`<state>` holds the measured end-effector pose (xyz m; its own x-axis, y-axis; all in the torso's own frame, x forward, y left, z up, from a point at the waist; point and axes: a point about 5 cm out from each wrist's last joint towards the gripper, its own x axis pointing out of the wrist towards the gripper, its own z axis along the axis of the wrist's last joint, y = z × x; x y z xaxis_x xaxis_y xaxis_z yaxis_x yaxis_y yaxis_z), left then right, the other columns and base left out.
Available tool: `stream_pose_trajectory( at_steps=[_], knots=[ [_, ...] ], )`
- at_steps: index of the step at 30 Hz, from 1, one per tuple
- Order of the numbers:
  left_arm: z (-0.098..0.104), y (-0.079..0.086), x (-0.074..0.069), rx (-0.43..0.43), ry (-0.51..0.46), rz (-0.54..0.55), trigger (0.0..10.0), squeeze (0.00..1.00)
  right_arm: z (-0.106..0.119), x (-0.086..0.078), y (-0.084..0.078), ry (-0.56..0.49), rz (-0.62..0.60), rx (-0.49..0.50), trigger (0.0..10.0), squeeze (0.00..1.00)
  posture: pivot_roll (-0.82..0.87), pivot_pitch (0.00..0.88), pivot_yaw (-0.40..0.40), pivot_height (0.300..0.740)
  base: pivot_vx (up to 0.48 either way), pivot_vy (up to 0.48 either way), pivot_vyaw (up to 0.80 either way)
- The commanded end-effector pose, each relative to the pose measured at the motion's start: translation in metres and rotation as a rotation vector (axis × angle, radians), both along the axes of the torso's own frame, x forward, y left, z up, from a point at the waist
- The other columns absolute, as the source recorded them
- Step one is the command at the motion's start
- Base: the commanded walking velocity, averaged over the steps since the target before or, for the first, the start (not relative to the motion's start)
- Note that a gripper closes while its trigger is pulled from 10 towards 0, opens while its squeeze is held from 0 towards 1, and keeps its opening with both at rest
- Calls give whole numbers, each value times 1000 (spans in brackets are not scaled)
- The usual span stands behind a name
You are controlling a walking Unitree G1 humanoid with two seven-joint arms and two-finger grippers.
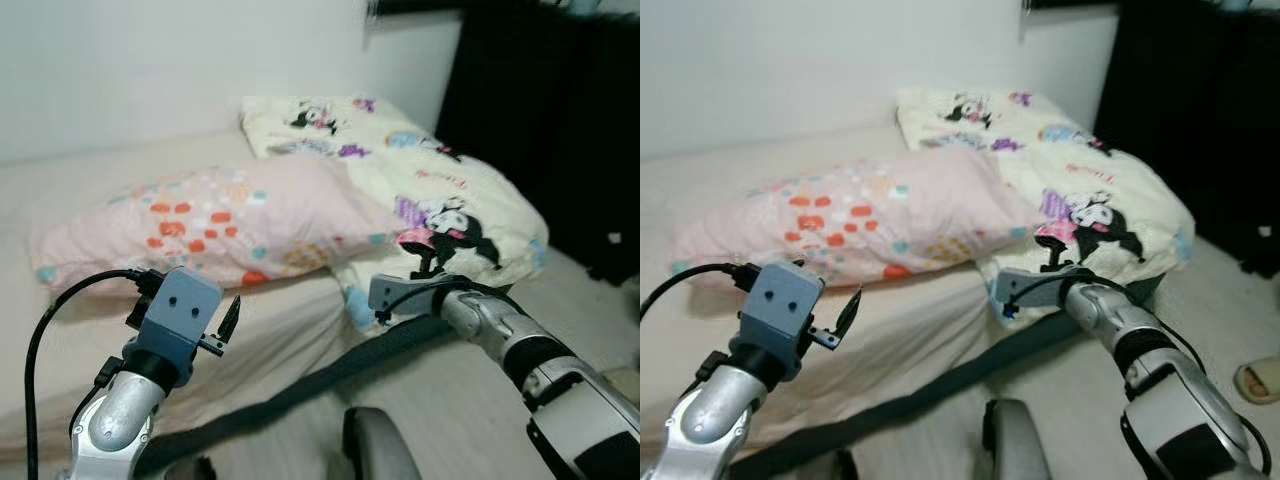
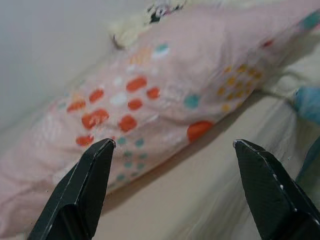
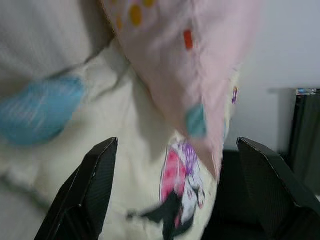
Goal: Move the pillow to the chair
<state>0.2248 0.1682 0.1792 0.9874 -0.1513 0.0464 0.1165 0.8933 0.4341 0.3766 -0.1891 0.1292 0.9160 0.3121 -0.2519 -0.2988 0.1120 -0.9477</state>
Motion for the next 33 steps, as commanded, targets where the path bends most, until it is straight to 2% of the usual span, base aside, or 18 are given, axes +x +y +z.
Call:
stream_pose_trajectory(
  at_steps=[1, 12, 14, 16, 17, 19, 21, 23, 25, 27, 28, 32, 33],
  knots=[
    [2, 3, -1, 12, 2, 12, 10000, 0, 7, 4, 1, -14, -15, 42, 10000, 0, 56, 103, -44, 500, 0, 0, 0],
    [8, 4, 0, -3, -6, 30, 10000, 0, 14, 6, 0, -40, 2, 14, 10000, 0, 55, 117, -44, 500, 0, 0, 0],
    [11, 6, 0, -6, -15, 43, 10000, 0, 18, 8, 0, -54, 10, 1, 10000, 0, 58, 126, -42, 500, 0, 0, 0],
    [19, 13, -3, -10, -35, 76, 10000, 0, 36, 14, 4, -110, 36, -19, 10000, 0, 71, 161, -27, 500, 0, 0, 0],
    [19, 13, -3, -10, -35, 76, 10000, 0, 36, 14, 4, -110, 36, -19, 10000, 0, 71, 161, -27, 500, 0, 0, 0],
    [25, 18, -6, -5, -43, 96, 10000, 0, 51, 19, 7, -154, 55, -33, 10000, 0, 76, 177, -19, 500, 0, 0, 0],
    [25, 18, -6, -5, -43, 96, 10000, 0, 51, 19, 7, -154, 55, -33, 10000, 0, 76, 177, -19, 500, 0, 0, 0],
    [31, 21, -9, 5, -41, 102, 10000, 0, 61, 24, 9, -185, 52, -61, 10000, 0, 95, 222, 1, 500, 0, 0, 0],
    [31, 21, -9, 5, -41, 102, 10000, 0, 61, 24, 9, -185, 52, -61, 10000, 0, 95, 222, 1, 500, 0, 0, 0],
    [40, 27, -15, 27, -41, 108, 10000, 0, 69, 27, 6, -214, 30, -88, 10000, 0, 117, 282, 30, 500, 0, 0, 0],
    [40, 27, -15, 27, -41, 108, 10000, 0, 69, 27, 6, -214, 30, -88, 10000, 0, 117, 282, 30, 500, 0, 0, 0],
    [61, 41, -23, 71, -50, 121, 10000, 0, 82, 29, -5, -256, -20, -99, 10000, 0, 135, 375, 79, 500, 0, 0, 0],
    [61, 41, -23, 71, -50, 121, 10000, 0, 82, 29, -5, -256, -20, -99, 10000, 0, 135, 375, 79, 500, 0, 0, 0]
  ],
)
